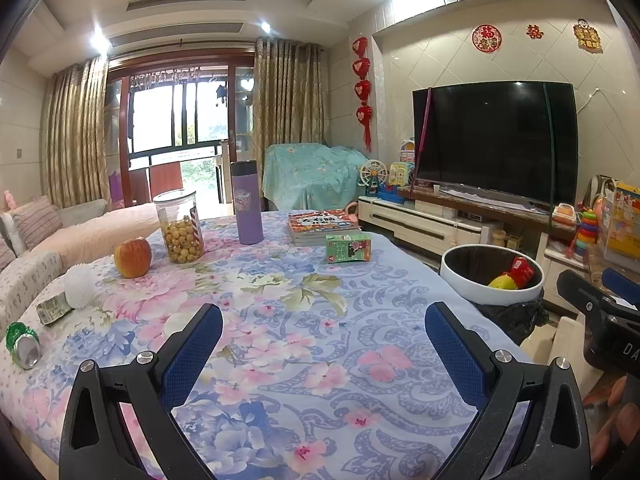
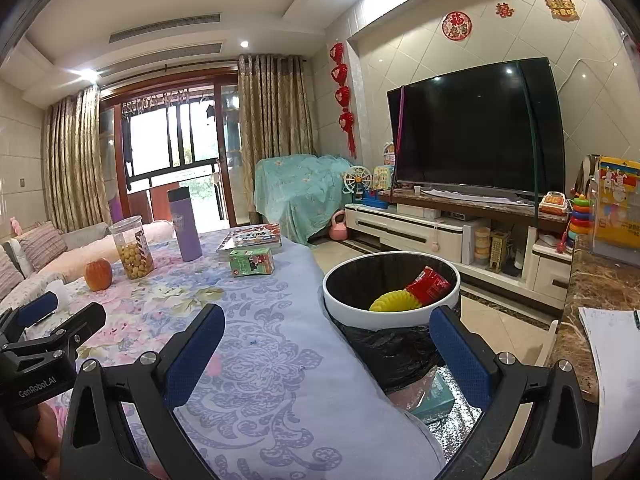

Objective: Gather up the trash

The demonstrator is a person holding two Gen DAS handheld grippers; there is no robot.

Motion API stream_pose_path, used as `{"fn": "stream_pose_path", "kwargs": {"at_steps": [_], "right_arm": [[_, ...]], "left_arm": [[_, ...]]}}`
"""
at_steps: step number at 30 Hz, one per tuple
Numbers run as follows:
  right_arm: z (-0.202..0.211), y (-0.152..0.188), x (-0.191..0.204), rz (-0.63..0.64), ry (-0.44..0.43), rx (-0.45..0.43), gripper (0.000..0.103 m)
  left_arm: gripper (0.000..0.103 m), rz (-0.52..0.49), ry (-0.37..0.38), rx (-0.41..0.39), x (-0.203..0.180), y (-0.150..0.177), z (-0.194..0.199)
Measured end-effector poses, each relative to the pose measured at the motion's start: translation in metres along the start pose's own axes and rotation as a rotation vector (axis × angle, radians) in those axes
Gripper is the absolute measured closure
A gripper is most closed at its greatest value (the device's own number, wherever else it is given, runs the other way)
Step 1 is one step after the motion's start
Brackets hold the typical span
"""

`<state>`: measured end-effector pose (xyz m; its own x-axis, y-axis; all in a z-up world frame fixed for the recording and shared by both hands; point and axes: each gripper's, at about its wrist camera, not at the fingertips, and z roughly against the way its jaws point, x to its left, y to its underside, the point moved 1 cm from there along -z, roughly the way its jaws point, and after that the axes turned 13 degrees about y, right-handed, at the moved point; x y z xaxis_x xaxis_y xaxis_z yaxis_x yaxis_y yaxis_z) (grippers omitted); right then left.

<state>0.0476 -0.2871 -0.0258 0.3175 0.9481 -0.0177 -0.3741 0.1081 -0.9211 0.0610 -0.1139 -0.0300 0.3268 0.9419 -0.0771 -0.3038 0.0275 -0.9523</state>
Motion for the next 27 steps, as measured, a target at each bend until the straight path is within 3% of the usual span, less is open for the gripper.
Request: {"fn": "stream_pose_path", "kwargs": {"at_steps": [27], "right_arm": [[0.0024,-0.0017,0.0041,0.004,-0.005,-0.002,0.000]], "left_arm": [[0.001,0.001,0.004,0.001,0.0010,0.0007,-0.0002]]}}
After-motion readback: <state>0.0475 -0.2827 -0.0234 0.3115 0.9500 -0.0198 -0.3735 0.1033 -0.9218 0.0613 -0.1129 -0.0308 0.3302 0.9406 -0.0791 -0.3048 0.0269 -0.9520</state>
